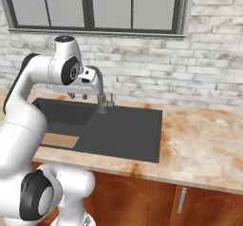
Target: Turn on the sink faucet with hot water and rinse the cutting board for ten seconds, then turn off the faucet. Push the cutting board to reach the water if necessary.
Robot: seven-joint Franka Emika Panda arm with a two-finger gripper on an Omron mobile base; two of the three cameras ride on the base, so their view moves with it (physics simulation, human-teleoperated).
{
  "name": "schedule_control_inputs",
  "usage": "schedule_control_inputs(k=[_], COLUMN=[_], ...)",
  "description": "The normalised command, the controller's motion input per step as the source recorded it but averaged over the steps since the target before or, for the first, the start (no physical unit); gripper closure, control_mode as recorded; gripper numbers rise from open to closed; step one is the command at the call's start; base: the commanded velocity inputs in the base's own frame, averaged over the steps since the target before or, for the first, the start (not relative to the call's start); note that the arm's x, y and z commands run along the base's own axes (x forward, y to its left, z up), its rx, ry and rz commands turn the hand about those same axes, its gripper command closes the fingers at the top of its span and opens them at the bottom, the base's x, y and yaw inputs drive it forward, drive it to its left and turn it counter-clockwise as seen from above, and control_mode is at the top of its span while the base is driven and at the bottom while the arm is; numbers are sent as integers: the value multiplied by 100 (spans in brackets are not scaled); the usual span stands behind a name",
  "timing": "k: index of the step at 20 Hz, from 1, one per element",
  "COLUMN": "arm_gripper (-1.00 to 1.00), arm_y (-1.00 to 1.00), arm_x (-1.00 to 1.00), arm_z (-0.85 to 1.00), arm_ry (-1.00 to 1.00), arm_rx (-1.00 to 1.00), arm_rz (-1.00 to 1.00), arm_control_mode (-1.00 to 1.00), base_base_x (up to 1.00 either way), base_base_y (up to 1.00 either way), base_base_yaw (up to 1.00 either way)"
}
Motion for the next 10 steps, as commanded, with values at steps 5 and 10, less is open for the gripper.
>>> schedule_control_inputs(k=[5, 10], arm_gripper=[-100, -100], arm_y=[-8, -43], arm_x=[0, 0], arm_z=[-3, -16], arm_ry=[-7, -35], arm_rx=[0, 4], arm_rz=[0, 2], arm_control_mode=[-100, -100], base_base_x=[0, 0], base_base_y=[0, 0], base_base_yaw=[0, 0])
